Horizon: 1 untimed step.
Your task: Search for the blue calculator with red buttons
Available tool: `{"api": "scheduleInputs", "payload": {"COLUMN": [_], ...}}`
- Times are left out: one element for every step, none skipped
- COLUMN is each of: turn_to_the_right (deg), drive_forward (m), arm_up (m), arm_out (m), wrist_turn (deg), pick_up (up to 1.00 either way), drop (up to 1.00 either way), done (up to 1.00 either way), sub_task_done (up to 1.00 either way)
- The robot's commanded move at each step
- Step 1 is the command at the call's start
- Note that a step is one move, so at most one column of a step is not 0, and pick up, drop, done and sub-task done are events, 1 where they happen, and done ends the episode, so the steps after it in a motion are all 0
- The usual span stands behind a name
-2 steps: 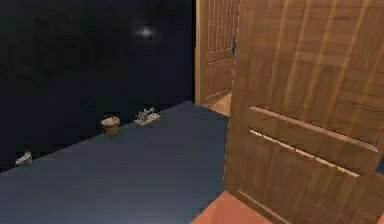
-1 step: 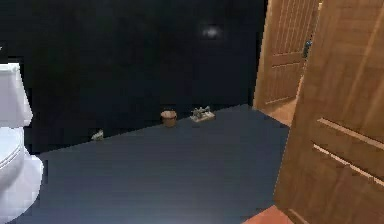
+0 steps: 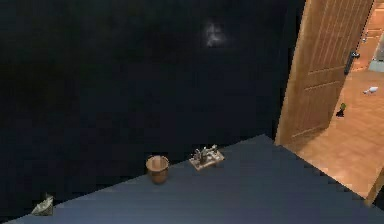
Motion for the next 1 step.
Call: {"api": "scheduleInputs", "payload": {"turn_to_the_right": [30.0], "drive_forward": [0.0], "arm_up": [0.0], "arm_out": [0.0], "wrist_turn": [0.0], "pick_up": [0.0], "drop": [0.0], "done": [0.0], "sub_task_done": [0.0]}}
